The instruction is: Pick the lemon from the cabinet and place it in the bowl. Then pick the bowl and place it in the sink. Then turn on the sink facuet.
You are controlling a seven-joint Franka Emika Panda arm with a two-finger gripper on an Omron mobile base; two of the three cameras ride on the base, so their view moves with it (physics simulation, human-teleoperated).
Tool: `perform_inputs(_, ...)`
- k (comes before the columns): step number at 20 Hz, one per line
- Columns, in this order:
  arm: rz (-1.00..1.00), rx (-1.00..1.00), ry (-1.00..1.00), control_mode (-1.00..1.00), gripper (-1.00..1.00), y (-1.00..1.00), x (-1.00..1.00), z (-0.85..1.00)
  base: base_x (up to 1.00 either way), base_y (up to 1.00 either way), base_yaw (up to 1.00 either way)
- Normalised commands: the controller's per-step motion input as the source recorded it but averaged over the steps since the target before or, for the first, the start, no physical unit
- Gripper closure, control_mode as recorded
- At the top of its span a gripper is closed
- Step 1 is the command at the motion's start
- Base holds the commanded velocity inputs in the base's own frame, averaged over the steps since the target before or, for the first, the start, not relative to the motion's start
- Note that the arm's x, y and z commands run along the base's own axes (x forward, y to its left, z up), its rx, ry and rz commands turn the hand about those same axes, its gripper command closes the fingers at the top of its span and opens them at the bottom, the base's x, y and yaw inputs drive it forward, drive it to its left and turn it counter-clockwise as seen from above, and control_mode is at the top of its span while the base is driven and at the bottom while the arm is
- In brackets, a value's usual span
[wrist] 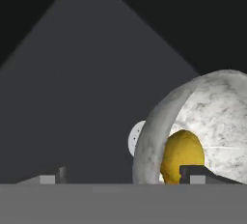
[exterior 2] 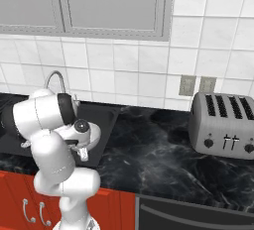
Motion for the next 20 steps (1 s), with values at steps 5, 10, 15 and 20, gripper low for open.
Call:
perform_inputs(5,0.0,0.0,0.0,-1.0,-1.0,0.0,0.0,1.0,0.0,0.0,0.0)
perform_inputs(10,0.0,0.0,0.02,-1.0,-1.0,0.0,0.0,1.0,0.0,0.0,0.0)
perform_inputs(15,0.0,0.0,0.19,-1.0,-1.0,0.11,0.07,1.0,0.0,0.0,0.0)
perform_inputs(20,-0.01,0.06,0.21,-1.0,-1.0,-0.01,0.02,1.0,0.0,0.0,0.0)
